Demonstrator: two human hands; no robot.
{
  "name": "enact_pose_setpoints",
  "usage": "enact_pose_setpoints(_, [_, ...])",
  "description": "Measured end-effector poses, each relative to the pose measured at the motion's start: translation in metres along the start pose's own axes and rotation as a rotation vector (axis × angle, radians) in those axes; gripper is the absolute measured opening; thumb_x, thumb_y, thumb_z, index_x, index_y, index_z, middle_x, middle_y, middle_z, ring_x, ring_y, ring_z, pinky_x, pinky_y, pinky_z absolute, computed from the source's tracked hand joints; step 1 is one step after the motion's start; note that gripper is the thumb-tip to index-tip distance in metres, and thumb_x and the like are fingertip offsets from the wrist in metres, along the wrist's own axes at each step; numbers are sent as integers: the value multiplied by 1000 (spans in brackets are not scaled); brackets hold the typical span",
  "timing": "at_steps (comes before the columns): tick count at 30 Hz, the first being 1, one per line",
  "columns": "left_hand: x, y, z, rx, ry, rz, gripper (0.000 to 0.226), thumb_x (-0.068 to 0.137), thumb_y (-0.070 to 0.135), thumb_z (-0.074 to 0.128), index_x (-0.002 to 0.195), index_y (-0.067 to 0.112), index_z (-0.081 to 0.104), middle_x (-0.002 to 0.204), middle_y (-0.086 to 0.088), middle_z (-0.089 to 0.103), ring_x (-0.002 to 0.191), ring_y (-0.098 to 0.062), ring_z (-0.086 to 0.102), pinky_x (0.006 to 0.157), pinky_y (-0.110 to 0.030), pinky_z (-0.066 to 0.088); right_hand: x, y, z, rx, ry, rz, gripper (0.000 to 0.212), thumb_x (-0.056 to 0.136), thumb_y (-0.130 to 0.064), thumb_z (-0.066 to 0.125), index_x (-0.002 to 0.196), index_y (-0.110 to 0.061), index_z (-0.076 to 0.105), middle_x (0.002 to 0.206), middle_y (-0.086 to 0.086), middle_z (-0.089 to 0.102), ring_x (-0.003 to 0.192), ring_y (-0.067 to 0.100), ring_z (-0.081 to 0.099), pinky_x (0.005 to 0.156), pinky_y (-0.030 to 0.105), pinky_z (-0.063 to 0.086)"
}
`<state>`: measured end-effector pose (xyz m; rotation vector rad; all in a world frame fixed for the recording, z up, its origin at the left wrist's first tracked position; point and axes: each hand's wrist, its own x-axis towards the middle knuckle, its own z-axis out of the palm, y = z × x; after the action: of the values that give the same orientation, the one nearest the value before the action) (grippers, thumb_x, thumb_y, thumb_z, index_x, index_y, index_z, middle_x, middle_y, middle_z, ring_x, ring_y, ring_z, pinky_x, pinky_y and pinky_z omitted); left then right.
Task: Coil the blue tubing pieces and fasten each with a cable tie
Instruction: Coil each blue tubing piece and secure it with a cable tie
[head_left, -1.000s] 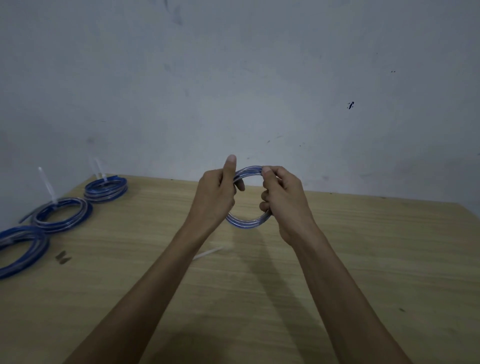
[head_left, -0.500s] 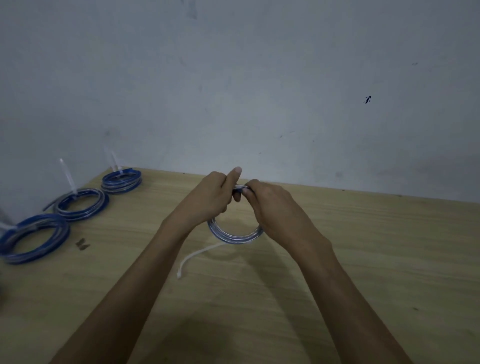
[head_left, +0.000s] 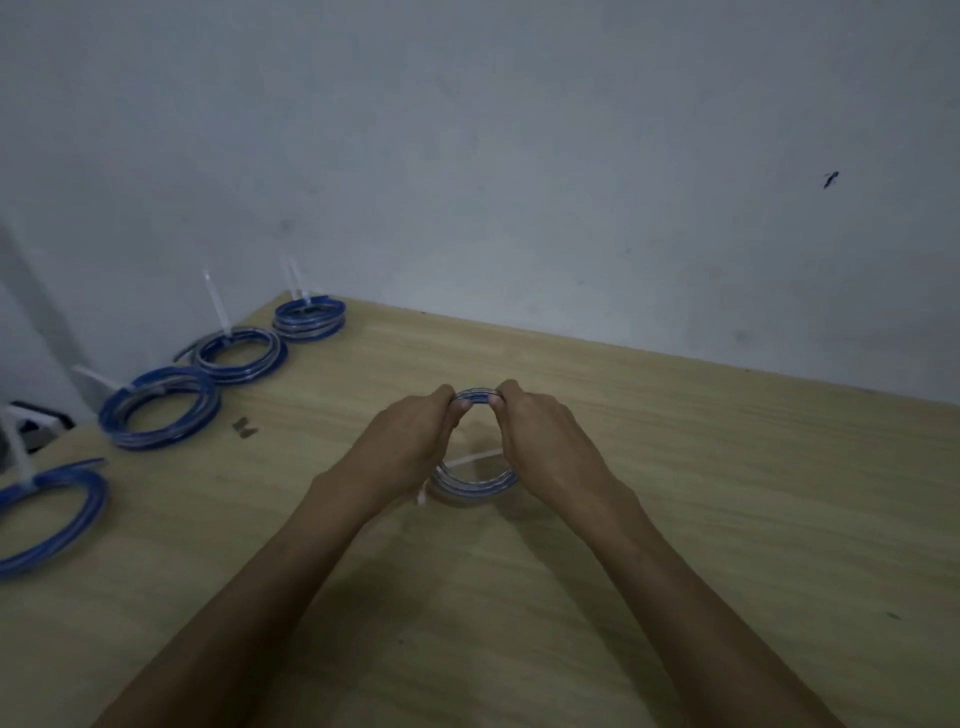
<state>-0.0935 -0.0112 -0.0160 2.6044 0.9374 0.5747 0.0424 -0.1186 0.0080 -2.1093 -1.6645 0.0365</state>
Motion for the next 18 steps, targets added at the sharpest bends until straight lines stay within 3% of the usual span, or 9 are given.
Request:
enact_pose_setpoints(5, [-3, -4, -3, -36, 72, 31, 30, 108, 34, 33, 121, 15, 52, 93, -8, 67, 86, -35, 64, 72, -44, 48, 8, -7, 11, 48, 62, -28, 30, 109, -32, 33, 111, -12, 55, 88, 11, 63, 80, 34, 58, 63, 39, 35])
enact_pose_setpoints(9, [-3, -19, -16, -66, 98, 65, 30, 108, 33, 32, 106, 12, 53, 70, 3, 51, 71, -32, 56, 62, -37, 35, 15, -14, 13, 141, 125, -98, 33, 108, -36, 39, 110, -15, 65, 78, -1, 59, 75, 25, 58, 64, 40, 41])
enact_pose_setpoints(13, [-4, -37, -28, -60, 142, -12, 30, 108, 34, 30, 100, 12, 50, 62, 6, 44, 60, -25, 45, 58, -37, 32, 18, -9, 17, 201, 143, -62, 39, 109, -36, 35, 112, -16, 69, 98, 2, 68, 89, 21, 61, 78, 38, 47])
enact_pose_setpoints(18, [-5, -63, -32, -79, 189, -195, 34, 109, 35, 27, 99, 12, 50, 64, 0, 48, 60, -23, 47, 57, -36, 31, 10, 1, 23, -18, -134, -67, 30, 103, -18, 48, 127, -18, 66, 121, 2, 63, 109, 23, 60, 90, 39, 49])
